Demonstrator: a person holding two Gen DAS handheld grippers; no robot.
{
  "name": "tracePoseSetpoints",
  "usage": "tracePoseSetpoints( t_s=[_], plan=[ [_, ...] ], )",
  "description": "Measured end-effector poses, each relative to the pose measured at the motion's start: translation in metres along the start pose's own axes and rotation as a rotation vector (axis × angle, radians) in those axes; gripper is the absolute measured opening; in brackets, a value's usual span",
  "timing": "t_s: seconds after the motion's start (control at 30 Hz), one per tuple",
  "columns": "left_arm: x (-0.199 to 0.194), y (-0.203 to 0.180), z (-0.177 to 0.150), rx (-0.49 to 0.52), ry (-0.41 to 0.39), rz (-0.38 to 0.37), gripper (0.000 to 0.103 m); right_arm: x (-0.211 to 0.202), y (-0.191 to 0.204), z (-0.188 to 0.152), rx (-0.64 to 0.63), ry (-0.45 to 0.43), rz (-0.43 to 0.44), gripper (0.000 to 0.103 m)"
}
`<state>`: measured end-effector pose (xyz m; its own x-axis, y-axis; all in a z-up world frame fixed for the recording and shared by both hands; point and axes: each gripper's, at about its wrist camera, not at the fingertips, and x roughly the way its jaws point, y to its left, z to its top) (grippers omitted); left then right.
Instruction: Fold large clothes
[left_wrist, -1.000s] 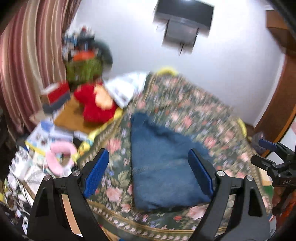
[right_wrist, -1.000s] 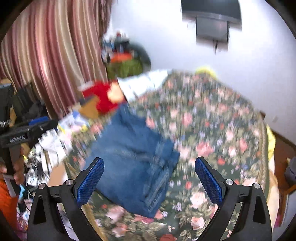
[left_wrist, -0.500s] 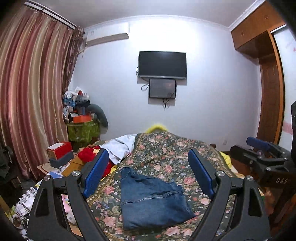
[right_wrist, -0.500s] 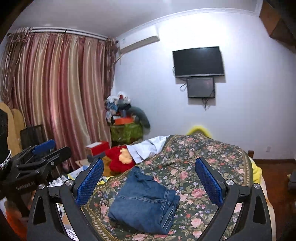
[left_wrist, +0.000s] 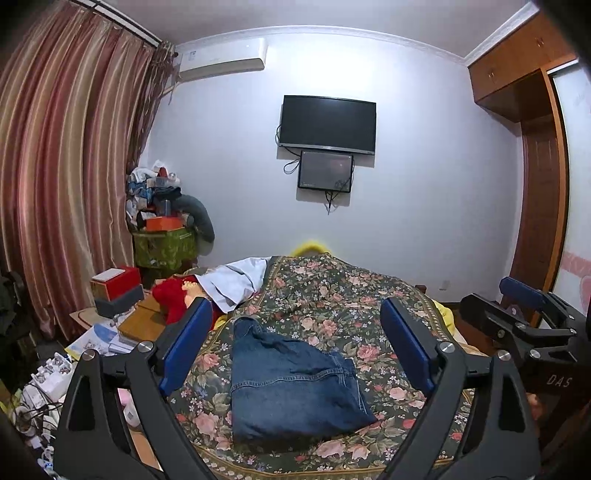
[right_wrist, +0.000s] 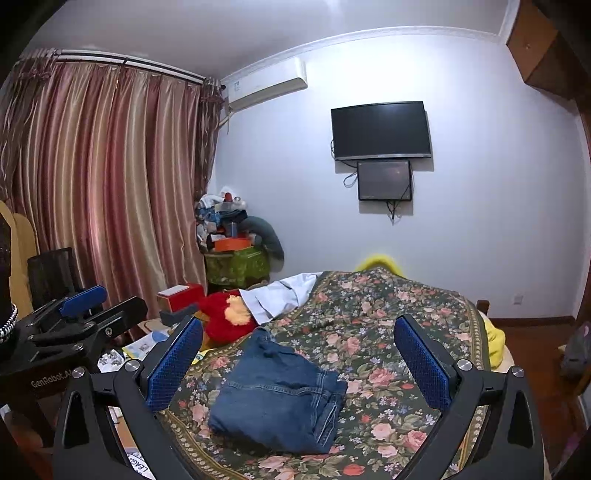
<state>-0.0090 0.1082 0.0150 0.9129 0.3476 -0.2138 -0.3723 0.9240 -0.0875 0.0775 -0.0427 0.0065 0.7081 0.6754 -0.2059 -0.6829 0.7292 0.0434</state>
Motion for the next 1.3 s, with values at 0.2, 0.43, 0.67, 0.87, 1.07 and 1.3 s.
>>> tracePoseSetpoints(
  t_s=[0.2, 0.43, 0.67, 0.87, 1.07, 1.3],
  plan=[
    [0.002, 0.002, -0.003, -0.012, 0.013, 0.008, 0.093, 0.005, 0.000, -0.004, -0.003, 0.017, 0.004, 0.103],
    [0.006, 0.004, -0.006, -0.017, 0.030, 0.010, 0.093, 0.006, -0.003, -0.004, 0.009, 0.024, 0.006, 0.103],
    [0.011, 0.005, -0.009, -0.025, 0.052, 0.004, 0.093, 0.007, -0.004, -0.004, 0.015, 0.027, 0.004, 0.103],
    [0.015, 0.007, -0.012, -0.034, 0.069, 0.001, 0.094, 0.007, -0.006, -0.004, 0.018, 0.028, 0.009, 0.103],
    [0.017, 0.008, -0.012, -0.035, 0.072, 0.001, 0.094, 0.007, -0.006, -0.004, 0.018, 0.027, 0.007, 0.103],
    [0.017, 0.008, -0.012, -0.034, 0.072, 0.000, 0.095, 0.007, -0.005, -0.003, 0.018, 0.027, 0.006, 0.103]
  ],
)
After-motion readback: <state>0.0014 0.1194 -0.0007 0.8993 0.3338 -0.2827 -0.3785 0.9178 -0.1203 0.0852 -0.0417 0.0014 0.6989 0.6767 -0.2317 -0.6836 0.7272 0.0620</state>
